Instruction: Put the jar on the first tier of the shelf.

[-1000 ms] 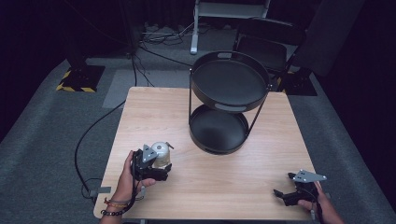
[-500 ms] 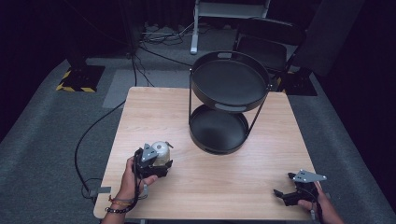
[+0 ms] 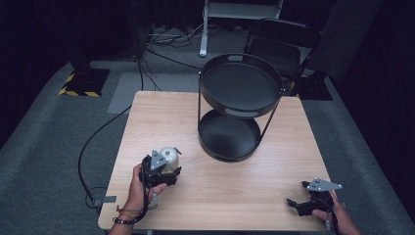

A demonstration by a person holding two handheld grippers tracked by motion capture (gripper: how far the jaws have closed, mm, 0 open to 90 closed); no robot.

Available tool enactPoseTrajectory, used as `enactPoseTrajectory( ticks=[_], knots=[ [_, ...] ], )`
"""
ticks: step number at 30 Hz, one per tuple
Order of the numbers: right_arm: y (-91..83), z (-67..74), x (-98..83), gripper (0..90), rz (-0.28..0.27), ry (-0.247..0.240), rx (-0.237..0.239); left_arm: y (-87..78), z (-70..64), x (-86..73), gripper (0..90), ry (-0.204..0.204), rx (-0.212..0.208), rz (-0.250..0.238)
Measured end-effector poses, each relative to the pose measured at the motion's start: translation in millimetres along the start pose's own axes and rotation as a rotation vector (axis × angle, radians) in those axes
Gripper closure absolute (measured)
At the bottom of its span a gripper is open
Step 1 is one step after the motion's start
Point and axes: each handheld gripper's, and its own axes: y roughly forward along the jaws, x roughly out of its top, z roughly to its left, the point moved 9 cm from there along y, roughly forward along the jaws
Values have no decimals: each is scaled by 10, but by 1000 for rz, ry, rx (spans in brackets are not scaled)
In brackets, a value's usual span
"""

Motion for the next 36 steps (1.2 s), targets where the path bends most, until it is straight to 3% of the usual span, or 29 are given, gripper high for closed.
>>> enactPoseTrajectory(
  ticks=[5, 19, 28, 36],
  knots=[
    [2, -1, 2, 0, 0, 1, 0, 12, -56, 130, 290, 15, -1, -10],
    [2, -1, 2, 0, 0, 1, 0, 156, -384, 792, 290, 34, -61, -83],
    [2, -1, 2, 0, -1, 0, 0, 387, -668, 1273, 290, 75, -81, -109],
    [2, -1, 2, 0, -1, 0, 0, 671, -846, 1447, 291, 86, -104, -96]
  ],
)
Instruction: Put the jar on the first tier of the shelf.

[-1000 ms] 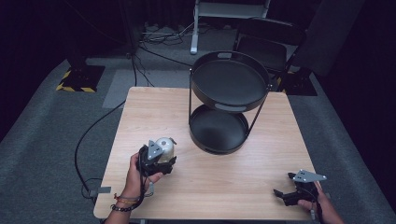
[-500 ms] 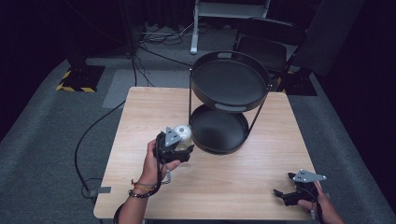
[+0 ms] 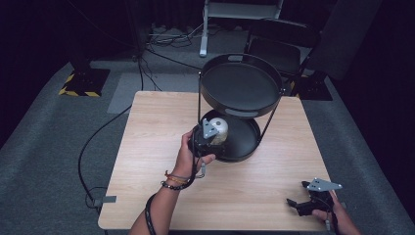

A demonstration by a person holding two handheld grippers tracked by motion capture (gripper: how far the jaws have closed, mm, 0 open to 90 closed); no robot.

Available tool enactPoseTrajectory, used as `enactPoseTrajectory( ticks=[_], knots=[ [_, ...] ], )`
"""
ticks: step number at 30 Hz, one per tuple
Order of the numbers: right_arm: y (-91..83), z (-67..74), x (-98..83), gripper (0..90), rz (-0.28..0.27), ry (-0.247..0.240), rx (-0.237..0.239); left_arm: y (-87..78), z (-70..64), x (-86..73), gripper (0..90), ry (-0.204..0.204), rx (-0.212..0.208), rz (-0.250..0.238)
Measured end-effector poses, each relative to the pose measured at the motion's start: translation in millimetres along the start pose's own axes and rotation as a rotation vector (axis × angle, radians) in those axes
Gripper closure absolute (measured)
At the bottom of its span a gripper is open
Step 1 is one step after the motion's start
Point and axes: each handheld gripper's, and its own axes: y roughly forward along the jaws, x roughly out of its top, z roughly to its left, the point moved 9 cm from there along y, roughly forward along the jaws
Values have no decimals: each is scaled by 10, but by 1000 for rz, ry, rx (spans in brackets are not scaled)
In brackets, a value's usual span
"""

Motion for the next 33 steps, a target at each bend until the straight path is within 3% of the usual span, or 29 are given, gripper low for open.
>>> enactPoseTrajectory(
  ticks=[12, 18, 20, 33],
  knots=[
    [0, 1, 0, 0, 0, 0, 0, 362, -97, 124, 291, -3, -14, 6],
    [-2, 1, -2, 0, 0, 0, -1, 559, -112, 129, 291, -15, 14, 22],
    [-2, 1, -2, 0, 0, 0, -1, 619, -110, 122, 291, -37, 17, 25],
    [-2, 2, -2, 0, 1, 0, 0, 916, -129, -38, 291, -83, 43, 52]
  ],
)
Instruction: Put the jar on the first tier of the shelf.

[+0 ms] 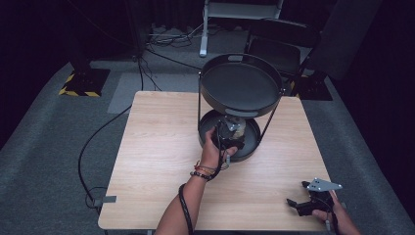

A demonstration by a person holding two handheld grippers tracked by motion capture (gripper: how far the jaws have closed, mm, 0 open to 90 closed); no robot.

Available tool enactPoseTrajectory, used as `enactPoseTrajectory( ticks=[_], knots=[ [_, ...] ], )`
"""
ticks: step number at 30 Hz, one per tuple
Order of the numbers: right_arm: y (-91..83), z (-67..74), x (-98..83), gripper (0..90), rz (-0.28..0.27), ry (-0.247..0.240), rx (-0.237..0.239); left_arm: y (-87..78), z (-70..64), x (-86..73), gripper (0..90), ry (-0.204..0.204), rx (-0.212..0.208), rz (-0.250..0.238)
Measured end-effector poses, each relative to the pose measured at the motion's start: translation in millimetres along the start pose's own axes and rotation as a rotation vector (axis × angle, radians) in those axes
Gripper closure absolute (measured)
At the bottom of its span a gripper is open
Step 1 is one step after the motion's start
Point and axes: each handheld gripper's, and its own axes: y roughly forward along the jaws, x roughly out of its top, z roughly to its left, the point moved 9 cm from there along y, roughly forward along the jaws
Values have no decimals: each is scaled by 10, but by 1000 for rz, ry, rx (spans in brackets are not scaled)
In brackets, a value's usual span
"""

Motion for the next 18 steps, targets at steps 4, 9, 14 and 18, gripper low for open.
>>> enactPoseTrajectory(
  ticks=[4, 9, 14, 18],
  knots=[
    [0, 1, 0, 0, 0, -1, 0, 75, -16, -70, 291, 1, 12, 13],
    [0, 1, 0, 0, 0, -2, 1, 137, -56, -125, 291, 1, 18, 18],
    [0, 1, 0, 0, 0, -1, 1, 180, -94, -182, 290, 8, 13, 30],
    [0, 1, 0, 0, 0, -1, 1, 190, -113, -189, 290, 13, 14, 20]
  ],
)
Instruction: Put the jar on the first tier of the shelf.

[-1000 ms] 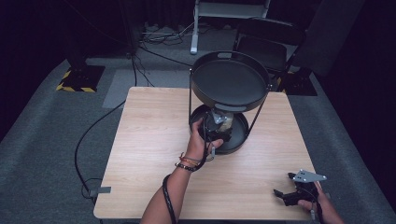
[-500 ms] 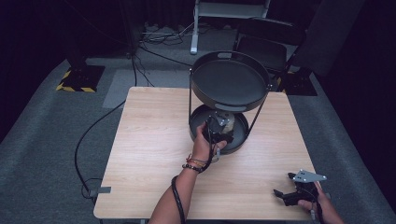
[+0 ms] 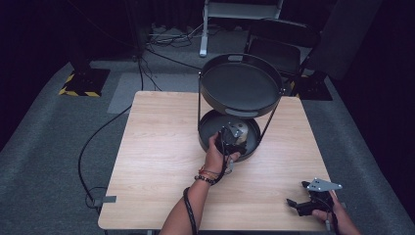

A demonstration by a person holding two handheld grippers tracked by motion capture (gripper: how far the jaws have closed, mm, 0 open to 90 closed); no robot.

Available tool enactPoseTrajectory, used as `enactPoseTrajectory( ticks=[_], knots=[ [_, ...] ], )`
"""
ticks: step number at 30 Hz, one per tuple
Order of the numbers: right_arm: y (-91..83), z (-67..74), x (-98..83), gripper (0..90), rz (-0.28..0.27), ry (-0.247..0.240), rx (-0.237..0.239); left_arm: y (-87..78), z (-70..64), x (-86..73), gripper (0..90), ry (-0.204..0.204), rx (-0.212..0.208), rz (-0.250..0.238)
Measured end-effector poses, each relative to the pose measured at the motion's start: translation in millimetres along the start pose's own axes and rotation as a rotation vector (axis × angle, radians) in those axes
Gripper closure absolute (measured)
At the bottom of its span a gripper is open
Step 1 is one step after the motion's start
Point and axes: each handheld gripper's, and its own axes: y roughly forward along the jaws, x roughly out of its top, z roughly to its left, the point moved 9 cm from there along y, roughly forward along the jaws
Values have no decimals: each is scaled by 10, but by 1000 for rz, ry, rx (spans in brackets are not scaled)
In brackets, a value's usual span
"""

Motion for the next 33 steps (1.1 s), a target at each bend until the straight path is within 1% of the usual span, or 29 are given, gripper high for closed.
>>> enactPoseTrajectory(
  ticks=[1, 4, 5, 7, 8, 14, 18, 19, 23, 24, 26, 29, 32, 33],
  knots=[
    [0, 0, 0, 0, 0, 0, 0, 4, -1, 1, 290, 5, -3, -1],
    [0, -1, 0, 0, 0, -1, 0, 6, 0, -5, 289, 3, 2, -3],
    [0, -1, 0, 0, 0, -1, 0, 7, 8, -9, 289, 14, 5, -5],
    [0, 0, 0, 0, 0, 0, 0, 9, 9, -14, 288, 7, 13, -15],
    [0, 0, 0, 0, 0, 0, 0, 9, 9, -14, 288, 9, 18, -14],
    [0, -1, 0, 0, 0, 0, 0, 10, 10, -18, 286, 13, 19, -2],
    [0, 0, 0, 0, 0, 0, 0, 26, 7, -35, 282, 26, 26, 12],
    [0, 0, -1, 0, 0, -1, 0, 25, 9, -37, 283, 17, 22, 13],
    [0, 0, 0, 0, 0, -1, 0, 23, 11, -39, 280, 20, 19, 16],
    [0, 0, 0, 0, 0, -1, 0, 25, 16, -37, 274, 14, 19, 17],
    [0, 0, 0, 0, 0, -1, 0, 22, 13, -38, 271, 22, 20, 20],
    [0, 0, -1, 0, 0, -1, 0, 13, 6, -41, 263, 20, 6, 30],
    [0, -1, 0, 0, 0, -1, 0, -2, 14, -39, 239, 31, 12, 39],
    [0, 0, 0, 0, 0, 0, 0, -18, -6, -39, 232, 37, -8, 45]
  ],
)
